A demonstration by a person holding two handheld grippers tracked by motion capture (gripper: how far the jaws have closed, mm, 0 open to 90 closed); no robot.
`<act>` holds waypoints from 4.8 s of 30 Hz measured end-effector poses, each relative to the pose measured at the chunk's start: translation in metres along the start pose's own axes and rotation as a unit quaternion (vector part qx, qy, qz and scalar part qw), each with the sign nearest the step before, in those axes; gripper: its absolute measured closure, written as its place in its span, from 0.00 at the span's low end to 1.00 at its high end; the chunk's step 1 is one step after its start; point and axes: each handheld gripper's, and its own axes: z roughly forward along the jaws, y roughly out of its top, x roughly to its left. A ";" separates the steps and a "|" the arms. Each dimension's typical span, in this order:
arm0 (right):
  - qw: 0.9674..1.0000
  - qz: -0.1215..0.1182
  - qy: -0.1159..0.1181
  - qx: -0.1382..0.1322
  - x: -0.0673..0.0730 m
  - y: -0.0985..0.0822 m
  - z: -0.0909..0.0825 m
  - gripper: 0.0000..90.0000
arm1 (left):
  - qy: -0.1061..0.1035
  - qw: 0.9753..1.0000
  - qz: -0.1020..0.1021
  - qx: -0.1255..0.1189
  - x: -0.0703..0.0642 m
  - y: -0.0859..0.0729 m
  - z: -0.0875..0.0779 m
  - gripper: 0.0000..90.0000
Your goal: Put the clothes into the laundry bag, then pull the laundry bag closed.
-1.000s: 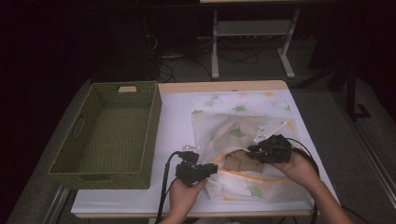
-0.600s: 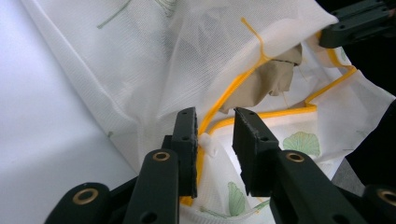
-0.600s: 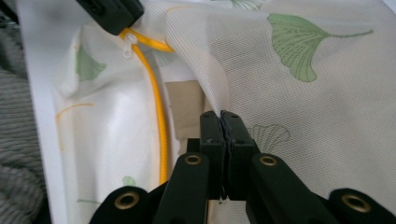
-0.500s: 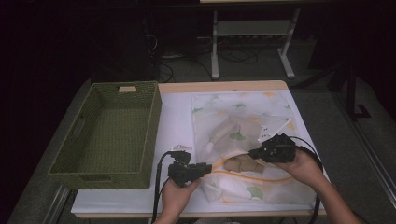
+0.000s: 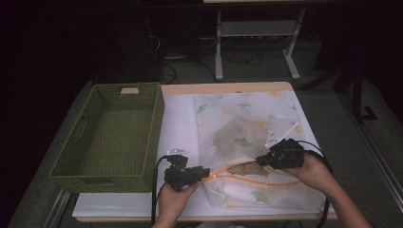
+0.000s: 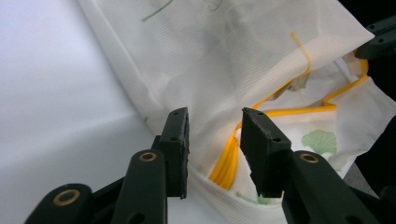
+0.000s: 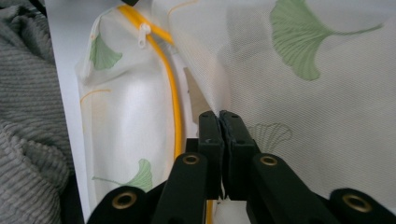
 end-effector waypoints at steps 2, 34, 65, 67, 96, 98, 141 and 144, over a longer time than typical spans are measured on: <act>1.000 0.005 0.007 -0.004 -0.001 0.001 0.002 0.84 | 0.002 1.000 -0.004 0.000 0.002 -0.002 0.000 0.66; 0.999 -0.019 -0.007 -0.025 0.012 0.025 -0.005 0.66 | -0.019 0.999 -0.019 0.022 0.010 -0.011 -0.003 0.49; 0.998 -0.051 0.001 -0.026 0.033 0.039 0.019 0.69 | -0.070 0.995 -0.029 0.068 0.008 -0.023 0.008 0.84; 0.998 -0.053 0.000 -0.026 0.034 0.040 0.020 0.69 | -0.076 0.994 -0.033 0.067 0.012 -0.025 0.005 0.83; 0.996 -0.080 0.045 -0.012 0.058 0.065 0.066 0.81 | -0.117 0.992 -0.013 0.049 0.012 -0.023 -0.005 0.90; 0.995 -0.088 0.046 -0.013 0.060 0.066 0.070 0.81 | -0.119 0.992 -0.010 0.044 0.011 -0.021 -0.007 0.91; 0.994 -0.092 0.044 -0.031 0.063 0.070 0.081 0.98 | -0.141 0.989 0.005 0.038 0.008 -0.025 -0.006 0.93; 0.995 -0.086 0.048 -0.025 0.062 0.071 0.084 0.98 | -0.142 0.989 0.006 0.037 0.006 -0.025 -0.005 0.93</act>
